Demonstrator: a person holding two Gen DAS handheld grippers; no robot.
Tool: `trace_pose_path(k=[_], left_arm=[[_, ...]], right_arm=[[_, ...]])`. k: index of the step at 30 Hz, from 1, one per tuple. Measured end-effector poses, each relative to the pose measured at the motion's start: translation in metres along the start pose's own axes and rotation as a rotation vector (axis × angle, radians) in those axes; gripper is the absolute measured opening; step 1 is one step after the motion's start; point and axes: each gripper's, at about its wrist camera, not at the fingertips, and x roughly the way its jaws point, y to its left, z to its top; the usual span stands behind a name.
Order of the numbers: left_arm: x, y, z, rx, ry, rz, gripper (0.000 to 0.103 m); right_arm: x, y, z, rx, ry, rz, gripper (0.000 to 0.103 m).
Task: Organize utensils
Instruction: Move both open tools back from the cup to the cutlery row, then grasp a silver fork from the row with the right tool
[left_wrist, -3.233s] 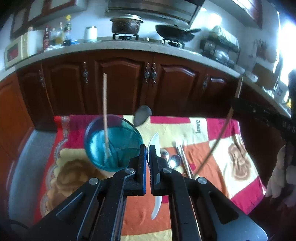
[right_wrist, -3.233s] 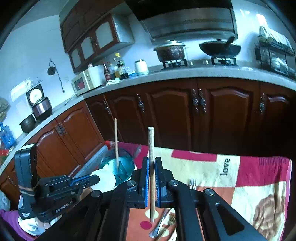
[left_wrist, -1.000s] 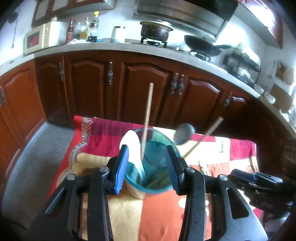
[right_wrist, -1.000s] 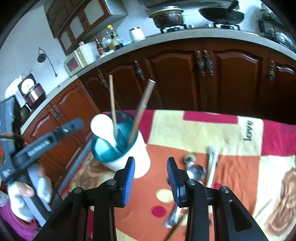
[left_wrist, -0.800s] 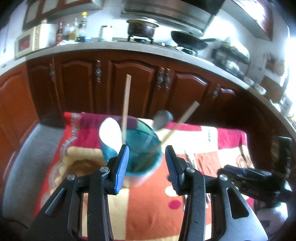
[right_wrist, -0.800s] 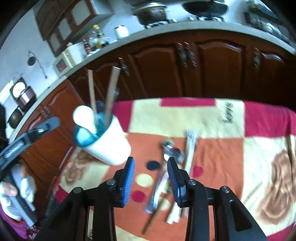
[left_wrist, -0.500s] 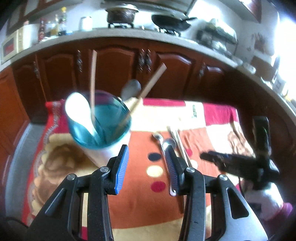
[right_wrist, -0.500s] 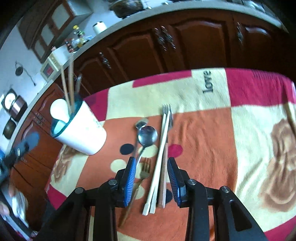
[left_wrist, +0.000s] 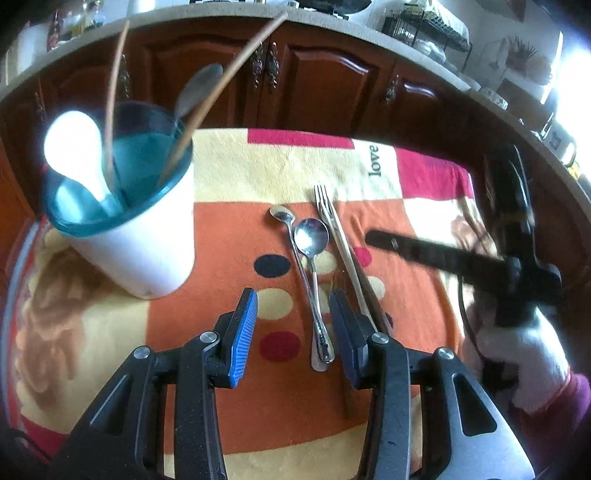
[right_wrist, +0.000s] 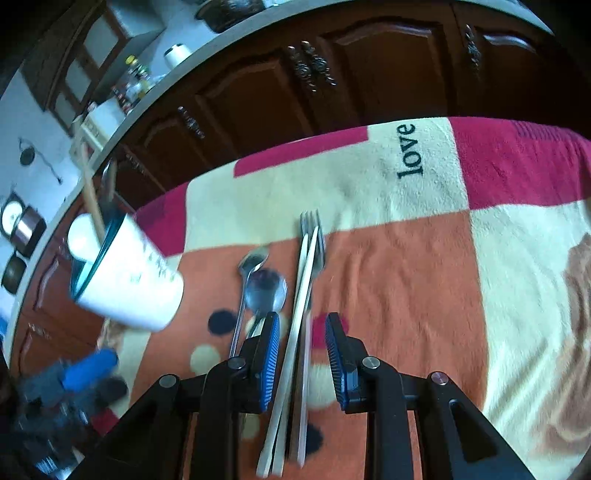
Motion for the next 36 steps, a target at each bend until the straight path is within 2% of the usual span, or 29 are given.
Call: trace_pose_path(k=[8, 9, 10, 15, 22, 26, 29, 30, 31, 32, 33, 34, 36], left_arm=[[0.019, 0.002, 0.0, -0.006, 0.037, 0.01, 0.04], [0.021, 0.004, 0.002, -0.014, 0.038, 0.011, 0.04], [0.023, 0.006, 0.004, -0.021, 0.039, 0.012, 0.04], [0.036, 0.011, 0.012, -0.053, 0.048, 0.005, 0.04], [0.063, -0.002, 0.02, -0.067, 0.072, 0.014, 0.04], [0.083, -0.007, 0.022, -0.053, 0.104, 0.04, 0.04], [0.099, -0.008, 0.019, -0.079, 0.168, 0.003, 0.037], [0.097, -0.011, 0.018, -0.069, 0.151, 0.001, 0.034], [0.094, -0.017, 0.016, -0.046, 0.149, -0.021, 0.026], [0.094, -0.023, 0.014, -0.025, 0.161, -0.05, 0.024], [0.092, -0.026, 0.012, -0.013, 0.166, -0.084, 0.021], [0.089, -0.03, 0.009, -0.001, 0.174, -0.134, 0.018], [0.082, -0.035, 0.004, 0.02, 0.182, -0.192, 0.017]], right_arm=[[0.054, 0.0, 0.025, -0.023, 0.091, -0.001, 0.024], [0.056, 0.0, 0.025, -0.029, 0.088, -0.005, 0.016], [0.056, 0.0, 0.025, -0.034, 0.084, -0.007, 0.012], [0.041, -0.009, 0.017, -0.053, 0.076, -0.003, 0.011], [0.008, -0.047, 0.003, -0.02, 0.075, -0.025, 0.012], [-0.01, -0.059, -0.001, -0.069, 0.07, -0.116, 0.011], [-0.02, -0.069, -0.002, -0.05, 0.059, -0.14, 0.011], [-0.023, -0.074, -0.002, -0.037, 0.048, -0.143, 0.011], [-0.028, -0.081, -0.003, -0.011, 0.039, -0.131, 0.011], [-0.031, -0.085, -0.004, 0.012, 0.031, -0.116, 0.011], [-0.034, -0.089, -0.006, 0.028, 0.022, -0.111, 0.014], [-0.039, -0.094, -0.008, 0.047, 0.009, -0.113, 0.022], [-0.047, -0.1, -0.01, 0.078, -0.01, -0.096, 0.033]])
